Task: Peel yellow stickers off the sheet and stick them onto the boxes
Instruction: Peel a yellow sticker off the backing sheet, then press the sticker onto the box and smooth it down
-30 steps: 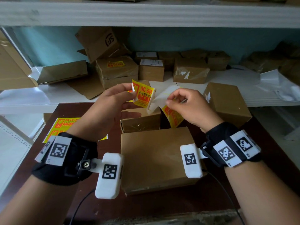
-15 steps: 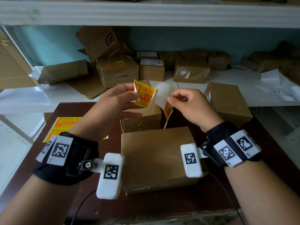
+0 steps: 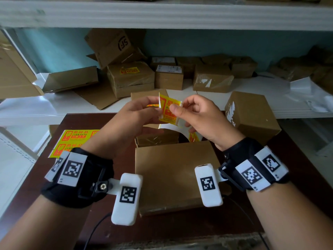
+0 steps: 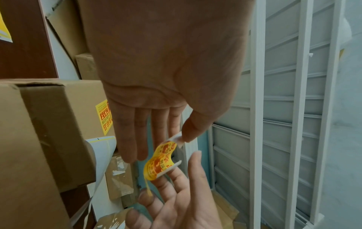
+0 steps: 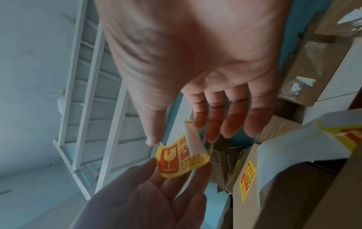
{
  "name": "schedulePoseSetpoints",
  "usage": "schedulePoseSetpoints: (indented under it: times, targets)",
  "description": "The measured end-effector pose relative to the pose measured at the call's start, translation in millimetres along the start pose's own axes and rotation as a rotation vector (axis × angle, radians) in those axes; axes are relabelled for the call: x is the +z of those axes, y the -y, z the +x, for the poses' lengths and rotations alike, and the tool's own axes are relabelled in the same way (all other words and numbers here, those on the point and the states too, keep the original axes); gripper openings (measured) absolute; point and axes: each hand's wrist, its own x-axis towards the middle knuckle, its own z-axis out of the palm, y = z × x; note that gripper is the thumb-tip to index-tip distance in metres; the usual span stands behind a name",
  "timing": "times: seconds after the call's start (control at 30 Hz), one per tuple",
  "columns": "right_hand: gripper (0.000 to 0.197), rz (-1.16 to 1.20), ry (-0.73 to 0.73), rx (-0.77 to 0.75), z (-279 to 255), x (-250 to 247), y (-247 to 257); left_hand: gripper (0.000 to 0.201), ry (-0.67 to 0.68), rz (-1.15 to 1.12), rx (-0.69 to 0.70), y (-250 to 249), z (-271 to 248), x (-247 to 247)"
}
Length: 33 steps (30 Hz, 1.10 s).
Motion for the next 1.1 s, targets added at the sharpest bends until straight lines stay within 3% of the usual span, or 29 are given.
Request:
schedulePoseSetpoints:
  times: [0.2,0.43,0.6,0.87,1.1]
  targets:
    - [0.022,-0.034,-0.049,0.015,3,1,-5,0.028,0.031,0.031,0.000,0,-2,2]
    - [0.011,-0.020,-0.039,0.040,2,-6,-5,0.027,0.034,-0.007,-0.011,-1,-2,-2]
    - [0.013,0.004,-0.013,0.054,2,-8,-3,0.041,-0.003,0.007,-0.042,0,-1,-1]
    - [0.022,0.082,0.036,0.074,1,-12,-3,0.014,-0.144,0.117,-0.047,3,4,-6]
    - [0.021,0.100,0.051,0.087,2,-16,-5,0.016,-0.173,0.192,-0.084,5,7,-13]
